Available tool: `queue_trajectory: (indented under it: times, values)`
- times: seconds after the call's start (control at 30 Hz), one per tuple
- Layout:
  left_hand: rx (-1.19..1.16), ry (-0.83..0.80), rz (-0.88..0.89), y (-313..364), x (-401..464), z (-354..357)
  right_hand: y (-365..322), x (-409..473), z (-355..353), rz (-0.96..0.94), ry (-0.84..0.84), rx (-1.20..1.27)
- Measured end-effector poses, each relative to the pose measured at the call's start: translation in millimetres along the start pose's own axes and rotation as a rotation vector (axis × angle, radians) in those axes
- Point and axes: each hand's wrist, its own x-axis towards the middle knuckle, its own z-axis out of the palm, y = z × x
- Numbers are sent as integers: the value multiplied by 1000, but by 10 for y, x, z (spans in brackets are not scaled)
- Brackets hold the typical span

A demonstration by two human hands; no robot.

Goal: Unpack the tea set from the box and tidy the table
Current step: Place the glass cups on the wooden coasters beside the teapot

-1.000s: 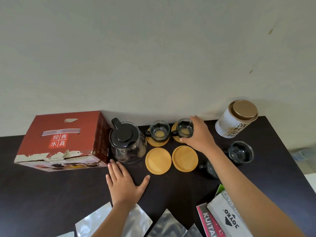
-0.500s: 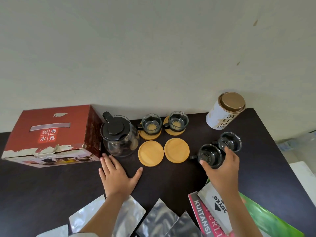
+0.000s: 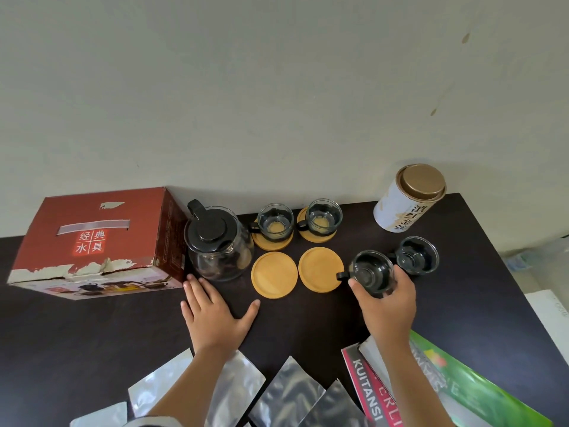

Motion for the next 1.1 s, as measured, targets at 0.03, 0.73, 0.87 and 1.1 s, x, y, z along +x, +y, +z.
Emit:
queue_trajectory:
  times: [0.03, 0.73, 0.87, 1.1]
  values:
    - [1, 1, 1, -1, 2, 4, -47, -39, 50, -23, -13, 33]
    - [9, -5, 0, -10, 23, 4, -376, -569, 1136, -261, -313, 1]
    - [8, -2, 3, -15, 16, 11, -347, -591, 1058, -291, -339, 17]
    - [9, -6, 1, -15, 5, 8, -143, -194, 561, -290, 63, 64]
